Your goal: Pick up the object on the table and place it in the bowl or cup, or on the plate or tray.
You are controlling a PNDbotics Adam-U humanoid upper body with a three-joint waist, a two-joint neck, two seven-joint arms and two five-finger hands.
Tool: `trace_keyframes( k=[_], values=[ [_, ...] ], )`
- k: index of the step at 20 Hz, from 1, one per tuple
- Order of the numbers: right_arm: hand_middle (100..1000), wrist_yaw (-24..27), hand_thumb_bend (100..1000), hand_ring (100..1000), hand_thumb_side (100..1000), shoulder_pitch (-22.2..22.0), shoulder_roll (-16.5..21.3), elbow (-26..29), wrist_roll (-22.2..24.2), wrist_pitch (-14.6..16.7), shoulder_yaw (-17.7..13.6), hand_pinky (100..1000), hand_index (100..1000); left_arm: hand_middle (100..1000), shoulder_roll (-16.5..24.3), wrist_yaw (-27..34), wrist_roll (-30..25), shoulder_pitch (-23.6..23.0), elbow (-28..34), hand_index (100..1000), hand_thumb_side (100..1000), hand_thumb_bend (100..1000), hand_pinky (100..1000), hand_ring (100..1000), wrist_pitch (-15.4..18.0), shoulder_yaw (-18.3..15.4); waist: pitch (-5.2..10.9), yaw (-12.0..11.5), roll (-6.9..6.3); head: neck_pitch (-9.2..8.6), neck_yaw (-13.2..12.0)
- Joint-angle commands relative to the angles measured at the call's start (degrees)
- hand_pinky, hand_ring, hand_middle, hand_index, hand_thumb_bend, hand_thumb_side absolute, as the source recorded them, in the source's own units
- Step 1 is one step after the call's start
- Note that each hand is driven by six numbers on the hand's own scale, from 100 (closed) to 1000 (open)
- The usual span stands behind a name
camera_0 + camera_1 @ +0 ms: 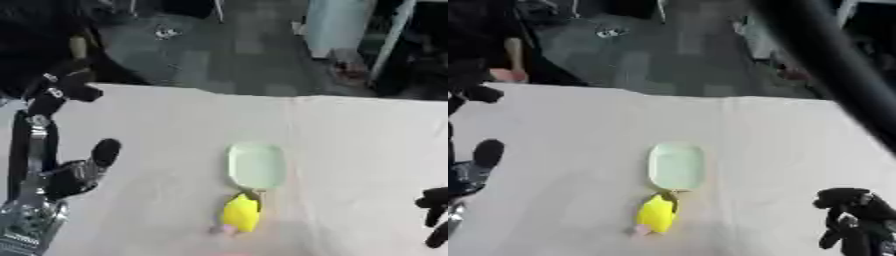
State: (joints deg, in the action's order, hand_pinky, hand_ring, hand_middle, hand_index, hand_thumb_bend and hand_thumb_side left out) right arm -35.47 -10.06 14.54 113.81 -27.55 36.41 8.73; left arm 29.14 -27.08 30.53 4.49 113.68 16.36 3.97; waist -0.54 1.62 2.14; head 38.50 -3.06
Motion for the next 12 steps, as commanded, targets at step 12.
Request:
trace_keyframes(
  k=[12],
  values=[
    [574, -0.38, 115, 487, 975, 0.31, 0.7, 0.78, -0.11, -0.04, -0.17, 230, 279, 804, 1.47, -2.6, -0.96, 0.39, 0.91, 805, 875, 527, 581, 628, -1.08, -0.29, 0.23, -0.15, -0.13, -0.24, -0.16]
  ],
)
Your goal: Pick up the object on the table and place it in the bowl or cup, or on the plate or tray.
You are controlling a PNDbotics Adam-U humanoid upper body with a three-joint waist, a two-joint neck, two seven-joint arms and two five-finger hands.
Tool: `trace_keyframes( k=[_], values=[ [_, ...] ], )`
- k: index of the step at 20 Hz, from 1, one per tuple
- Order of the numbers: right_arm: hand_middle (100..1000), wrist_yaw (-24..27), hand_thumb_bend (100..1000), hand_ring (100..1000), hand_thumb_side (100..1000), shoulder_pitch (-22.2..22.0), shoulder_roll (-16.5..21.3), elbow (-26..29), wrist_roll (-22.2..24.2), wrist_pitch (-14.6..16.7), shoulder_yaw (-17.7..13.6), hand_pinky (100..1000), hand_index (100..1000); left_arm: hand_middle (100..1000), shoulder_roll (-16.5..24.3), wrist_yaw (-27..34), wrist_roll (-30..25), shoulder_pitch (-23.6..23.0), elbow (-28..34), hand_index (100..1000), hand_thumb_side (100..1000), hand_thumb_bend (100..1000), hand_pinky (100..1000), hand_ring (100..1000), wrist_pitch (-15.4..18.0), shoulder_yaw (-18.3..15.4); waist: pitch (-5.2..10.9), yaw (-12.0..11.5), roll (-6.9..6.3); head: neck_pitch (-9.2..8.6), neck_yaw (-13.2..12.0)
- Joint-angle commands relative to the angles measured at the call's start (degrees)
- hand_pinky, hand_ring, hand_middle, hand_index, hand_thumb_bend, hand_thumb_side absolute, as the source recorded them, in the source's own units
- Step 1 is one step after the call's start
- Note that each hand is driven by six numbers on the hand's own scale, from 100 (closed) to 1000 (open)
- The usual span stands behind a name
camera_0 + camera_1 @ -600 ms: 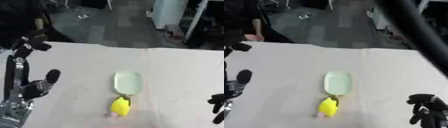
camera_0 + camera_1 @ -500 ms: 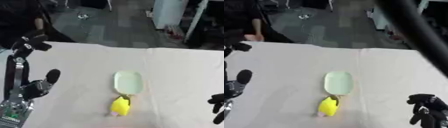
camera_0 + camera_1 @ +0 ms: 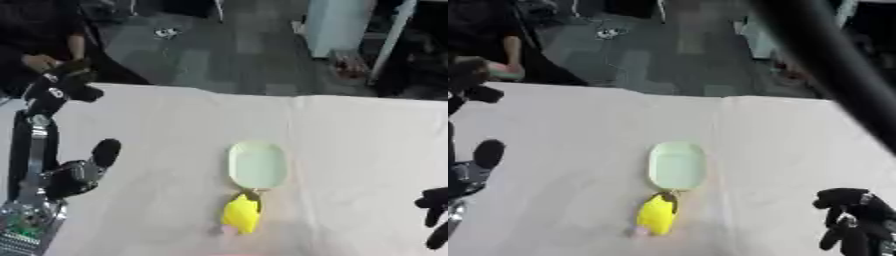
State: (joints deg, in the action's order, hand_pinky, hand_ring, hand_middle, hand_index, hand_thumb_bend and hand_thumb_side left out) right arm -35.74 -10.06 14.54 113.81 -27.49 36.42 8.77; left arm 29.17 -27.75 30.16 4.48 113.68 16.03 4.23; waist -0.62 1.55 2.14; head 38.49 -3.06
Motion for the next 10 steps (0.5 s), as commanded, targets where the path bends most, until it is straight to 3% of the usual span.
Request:
trace_keyframes(
  k=[1, 6, 10],
  values=[
    [574, -0.05, 101, 486, 973, 0.37, 0.67, 0.78, -0.3, -0.13, -0.37, 231, 293, 803, 1.8, -3.45, -1.57, 0.38, 0.91, 810, 882, 524, 578, 625, -1.28, 0.0, 0.27, 0.01, -0.12, -0.17, -0.08],
    [575, 1.09, 125, 486, 968, 0.79, 1.01, 0.78, -1.04, -0.23, -1.59, 232, 309, 812, 4.34, -7.15, -14.01, -0.05, 0.91, 818, 913, 502, 596, 643, -3.0, 6.63, 0.21, 0.83, -0.16, -0.09, -0.26],
    [575, 1.77, 126, 486, 967, 0.82, 1.32, 0.78, -0.85, 0.0, -1.97, 232, 311, 806, 8.3, -9.7, -21.27, 1.08, 0.91, 812, 927, 479, 617, 663, -1.34, 10.11, 0.28, 1.2, -0.31, 0.03, -0.61]
  ],
)
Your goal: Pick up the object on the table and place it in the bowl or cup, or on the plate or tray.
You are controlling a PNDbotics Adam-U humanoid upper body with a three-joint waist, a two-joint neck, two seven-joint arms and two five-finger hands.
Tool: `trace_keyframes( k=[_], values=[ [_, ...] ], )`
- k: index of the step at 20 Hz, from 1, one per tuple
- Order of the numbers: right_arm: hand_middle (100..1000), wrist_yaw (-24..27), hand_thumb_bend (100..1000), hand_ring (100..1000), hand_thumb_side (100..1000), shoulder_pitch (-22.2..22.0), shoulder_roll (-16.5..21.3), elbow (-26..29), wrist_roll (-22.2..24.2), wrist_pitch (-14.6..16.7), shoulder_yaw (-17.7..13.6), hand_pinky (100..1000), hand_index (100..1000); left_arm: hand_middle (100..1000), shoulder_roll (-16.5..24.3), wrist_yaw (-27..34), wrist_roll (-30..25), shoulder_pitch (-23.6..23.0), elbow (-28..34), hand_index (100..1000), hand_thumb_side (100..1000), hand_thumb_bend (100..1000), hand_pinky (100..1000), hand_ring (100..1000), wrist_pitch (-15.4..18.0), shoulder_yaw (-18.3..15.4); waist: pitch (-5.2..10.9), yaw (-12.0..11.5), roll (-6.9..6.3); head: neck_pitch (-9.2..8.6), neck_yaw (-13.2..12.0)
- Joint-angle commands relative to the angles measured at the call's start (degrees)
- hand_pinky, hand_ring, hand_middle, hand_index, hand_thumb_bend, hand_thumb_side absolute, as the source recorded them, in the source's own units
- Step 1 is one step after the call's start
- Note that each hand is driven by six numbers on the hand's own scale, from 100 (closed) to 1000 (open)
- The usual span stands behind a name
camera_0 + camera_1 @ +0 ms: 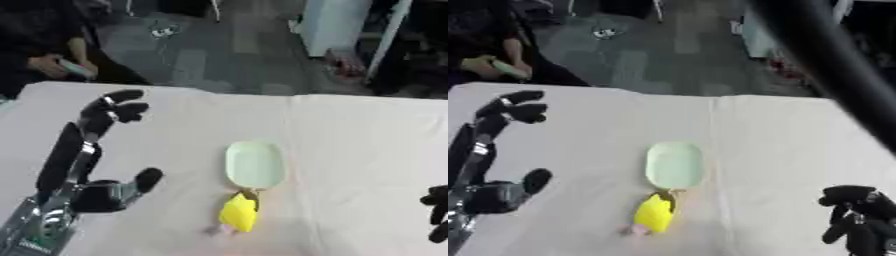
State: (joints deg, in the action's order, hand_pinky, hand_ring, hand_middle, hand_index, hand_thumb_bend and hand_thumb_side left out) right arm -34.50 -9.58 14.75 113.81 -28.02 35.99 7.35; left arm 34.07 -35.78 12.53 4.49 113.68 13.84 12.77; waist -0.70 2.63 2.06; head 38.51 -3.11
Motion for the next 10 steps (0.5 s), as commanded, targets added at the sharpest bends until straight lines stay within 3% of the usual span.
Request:
trace_keyframes(
  k=[1, 10],
  values=[
    [575, 0.62, 125, 486, 968, 0.34, 1.15, 0.78, -0.23, 0.46, -0.56, 232, 309, 805, 4.51, -2.13, -4.8, 1.44, 0.91, 810, 932, 476, 622, 668, 1.27, 2.25, 0.36, 0.2, -0.27, 0.04, -0.7],
    [576, 1.12, 125, 486, 966, 0.39, 1.42, 0.78, 0.18, 0.64, -0.61, 233, 312, 802, 10.33, -1.13, -15.7, 5.48, 0.91, 807, 951, 452, 632, 678, 3.17, 7.04, 0.47, 0.75, -0.49, 0.04, -1.63]
  ],
)
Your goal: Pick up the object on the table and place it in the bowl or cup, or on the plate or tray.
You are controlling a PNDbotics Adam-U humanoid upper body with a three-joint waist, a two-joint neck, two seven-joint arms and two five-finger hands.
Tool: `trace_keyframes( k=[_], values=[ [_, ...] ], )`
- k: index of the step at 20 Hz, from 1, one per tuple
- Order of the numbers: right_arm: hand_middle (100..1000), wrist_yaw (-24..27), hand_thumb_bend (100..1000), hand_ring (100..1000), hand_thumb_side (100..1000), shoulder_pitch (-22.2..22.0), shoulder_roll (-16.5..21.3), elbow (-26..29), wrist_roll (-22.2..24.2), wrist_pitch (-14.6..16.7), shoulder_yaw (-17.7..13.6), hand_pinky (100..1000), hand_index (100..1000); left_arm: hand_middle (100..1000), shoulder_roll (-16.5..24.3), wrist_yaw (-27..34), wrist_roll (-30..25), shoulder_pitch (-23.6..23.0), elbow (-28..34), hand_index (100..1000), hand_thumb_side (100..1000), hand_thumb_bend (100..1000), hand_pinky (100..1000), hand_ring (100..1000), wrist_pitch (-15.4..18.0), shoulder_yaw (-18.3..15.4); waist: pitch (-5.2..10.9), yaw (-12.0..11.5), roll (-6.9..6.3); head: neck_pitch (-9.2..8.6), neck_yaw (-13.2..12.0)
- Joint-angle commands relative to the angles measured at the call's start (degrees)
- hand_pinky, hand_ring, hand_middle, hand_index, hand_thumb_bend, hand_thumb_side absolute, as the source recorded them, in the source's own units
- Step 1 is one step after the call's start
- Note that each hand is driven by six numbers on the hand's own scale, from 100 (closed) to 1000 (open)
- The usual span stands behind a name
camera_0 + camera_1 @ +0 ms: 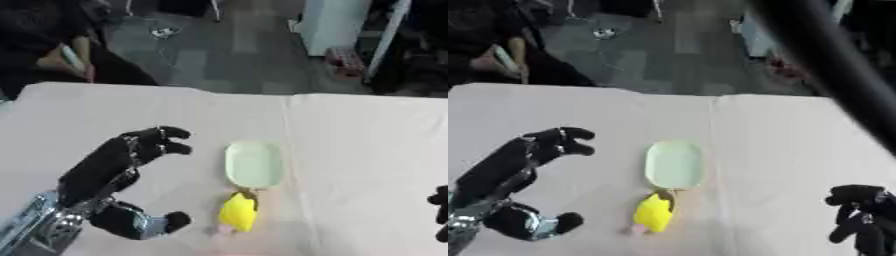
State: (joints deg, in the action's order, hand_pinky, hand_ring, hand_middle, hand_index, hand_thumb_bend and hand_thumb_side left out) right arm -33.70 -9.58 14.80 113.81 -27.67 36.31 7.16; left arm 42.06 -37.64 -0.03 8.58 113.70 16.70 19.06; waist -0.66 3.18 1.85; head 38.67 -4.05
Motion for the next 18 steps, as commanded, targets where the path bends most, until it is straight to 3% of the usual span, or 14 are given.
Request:
trace_keyframes(
  k=[1, 11, 18],
  values=[
    [576, 0.41, 125, 486, 965, 0.4, 1.41, 0.78, -0.16, 0.36, -0.46, 233, 314, 802, 2.52, 1.06, -4.21, 1.81, 0.89, 807, 951, 450, 631, 678, 0.29, 1.04, 0.44, 0.24, -0.29, -0.17, -0.74],
    [576, 1.79, 126, 486, 961, 0.72, 2.36, 0.78, 0.46, 0.89, -0.79, 235, 322, 816, 4.7, 4.08, -11.86, 8.27, 0.89, 805, 947, 442, 646, 695, 0.39, 5.26, 0.72, 1.03, -0.77, -0.4, -1.48],
    [577, 3.32, 130, 486, 956, 1.38, 2.91, 0.78, 0.98, 1.27, -1.34, 236, 335, 818, 5.16, 4.77, -16.62, 12.93, 0.89, 808, 934, 454, 655, 709, -2.62, 6.3, 0.7, 1.67, -1.02, -0.42, -2.33]
  ],
)
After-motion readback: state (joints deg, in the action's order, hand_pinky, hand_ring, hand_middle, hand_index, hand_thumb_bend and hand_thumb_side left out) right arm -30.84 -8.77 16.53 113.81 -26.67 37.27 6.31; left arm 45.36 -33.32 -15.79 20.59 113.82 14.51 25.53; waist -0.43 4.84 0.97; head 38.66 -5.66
